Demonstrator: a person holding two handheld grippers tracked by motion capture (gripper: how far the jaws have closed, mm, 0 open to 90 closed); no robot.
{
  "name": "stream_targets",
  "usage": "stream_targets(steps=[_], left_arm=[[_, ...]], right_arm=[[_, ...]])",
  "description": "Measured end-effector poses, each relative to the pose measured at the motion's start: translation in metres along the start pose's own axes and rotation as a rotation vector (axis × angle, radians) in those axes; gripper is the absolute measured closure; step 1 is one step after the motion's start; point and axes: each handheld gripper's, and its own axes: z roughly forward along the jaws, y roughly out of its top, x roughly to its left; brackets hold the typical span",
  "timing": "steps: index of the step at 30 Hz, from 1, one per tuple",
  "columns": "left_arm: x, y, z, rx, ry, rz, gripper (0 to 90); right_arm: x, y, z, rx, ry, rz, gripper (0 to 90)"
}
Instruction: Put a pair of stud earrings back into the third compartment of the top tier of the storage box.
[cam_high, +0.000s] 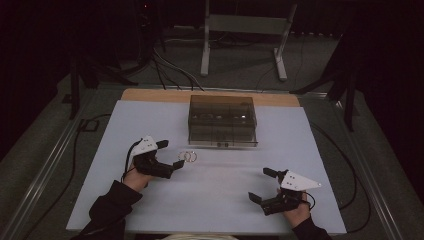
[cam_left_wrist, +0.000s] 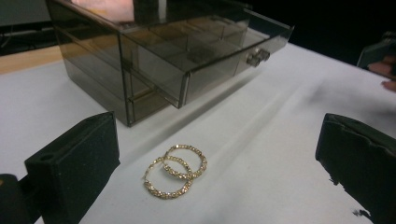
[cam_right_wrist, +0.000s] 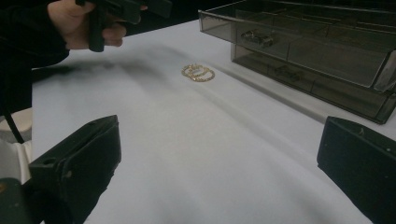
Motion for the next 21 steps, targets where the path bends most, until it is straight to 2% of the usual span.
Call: stream_targets(steps=[6,8,11,15,17,18,19,21], left_arm=[[0.005,-0.003,0.013,0.057,0.018,-0.025,4.5],[0.007,-0.004,0.018,0.079,0.025,-0.053,5.5],[0.008,-0.004,0.024,0.107,0.028,-0.058,8.6],[0.006,-0.005,0.032,0.145,0.054,-0.058,16.9],[0.007,-0.006,0.035,0.159,0.048,-0.064,18.2],[0.006,-0.006,0.036,0.170,0.066,-0.067,21.1],[0.006,-0.006,0.037,0.171,0.070,-0.075,26.4],[0.007,-0.006,0.040,0.181,0.083,-0.085,30.7]], right_arm=[[0.000,0.000,0.000,0.003,-0.002,-0.001,0.0],[0.000,0.000,0.000,0.002,-0.001,0.004,0.0],[0.000,0.000,0.000,0.003,-0.001,0.000,0.0],[0.000,0.000,0.000,0.006,-0.003,-0.001,0.0],[0.000,0.000,0.000,0.006,-0.003,-0.003,0.0],[0.000,0.000,0.000,0.006,-0.003,-0.001,0.0],[0.000,0.000,0.000,0.006,-0.002,0.003,0.0],[0.000,-0.001,0.000,0.008,-0.005,-0.002,0.0]])
